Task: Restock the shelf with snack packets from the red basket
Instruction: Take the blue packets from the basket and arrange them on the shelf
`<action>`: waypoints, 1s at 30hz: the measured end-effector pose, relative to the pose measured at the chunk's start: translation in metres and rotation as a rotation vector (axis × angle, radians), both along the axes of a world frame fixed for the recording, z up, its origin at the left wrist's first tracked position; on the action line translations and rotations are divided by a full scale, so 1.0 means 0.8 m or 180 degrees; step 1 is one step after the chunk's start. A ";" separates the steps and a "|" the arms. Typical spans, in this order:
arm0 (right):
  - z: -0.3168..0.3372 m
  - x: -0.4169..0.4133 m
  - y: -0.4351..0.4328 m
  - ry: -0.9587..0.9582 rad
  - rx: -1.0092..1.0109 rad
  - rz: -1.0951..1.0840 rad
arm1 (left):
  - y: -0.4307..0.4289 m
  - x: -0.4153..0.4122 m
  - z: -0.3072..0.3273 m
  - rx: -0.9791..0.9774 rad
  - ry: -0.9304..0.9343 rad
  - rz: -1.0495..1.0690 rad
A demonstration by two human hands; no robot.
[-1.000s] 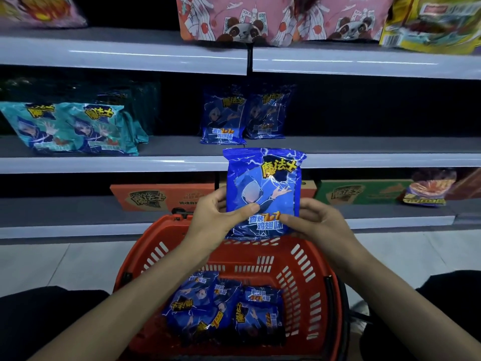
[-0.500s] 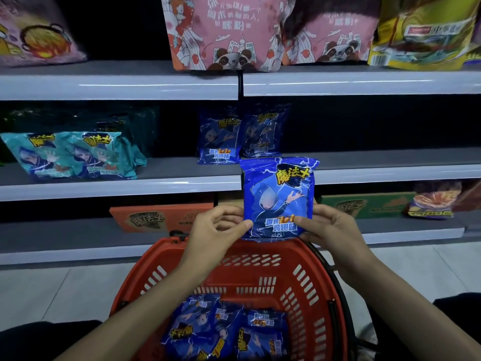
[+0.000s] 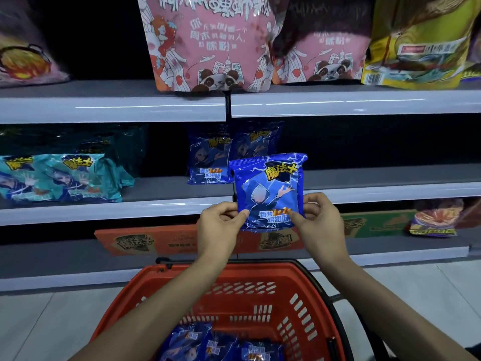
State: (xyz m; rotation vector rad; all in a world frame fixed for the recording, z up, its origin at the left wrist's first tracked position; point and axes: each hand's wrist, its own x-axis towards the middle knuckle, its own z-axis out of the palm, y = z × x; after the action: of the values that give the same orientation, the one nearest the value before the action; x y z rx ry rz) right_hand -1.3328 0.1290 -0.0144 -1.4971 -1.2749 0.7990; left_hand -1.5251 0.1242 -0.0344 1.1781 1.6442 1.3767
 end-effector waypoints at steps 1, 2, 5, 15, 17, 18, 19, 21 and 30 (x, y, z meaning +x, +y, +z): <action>-0.002 -0.003 0.007 -0.0150 0.0044 0.0002 | 0.007 0.001 0.001 0.0000 0.0076 0.0056; -0.004 -0.006 0.013 -0.0322 0.0084 0.0004 | 0.013 0.002 0.002 0.0008 0.0143 0.0119; -0.004 -0.014 0.031 -0.0795 0.0170 -0.0123 | 0.033 0.000 0.001 0.0018 0.0166 0.0286; -0.002 -0.045 0.097 -0.1025 0.0189 -0.0014 | 0.106 0.002 0.007 0.0030 0.0420 0.0518; -0.003 -0.049 0.110 -0.0924 0.0212 0.0007 | 0.119 0.003 0.009 0.0043 0.0438 0.0560; -0.004 -0.051 0.115 -0.0878 0.0199 0.0020 | 0.126 0.002 0.008 0.0054 0.0480 0.0574; -0.005 -0.053 0.120 -0.0866 0.0191 0.0043 | 0.131 0.003 0.010 0.0050 0.0518 0.0578; -0.007 -0.056 0.130 -0.0981 0.0194 0.0105 | 0.143 0.003 0.011 0.0032 0.0563 0.0572; -0.030 -0.067 0.165 -0.2007 0.0114 0.0493 | 0.183 0.007 -0.006 -0.0097 0.0743 0.0579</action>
State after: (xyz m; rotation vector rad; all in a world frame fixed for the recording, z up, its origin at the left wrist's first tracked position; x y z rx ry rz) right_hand -1.3866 0.2610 -0.0384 -1.7025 -1.8732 0.3972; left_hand -1.5194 0.2707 -0.0394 1.2342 1.9712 1.3587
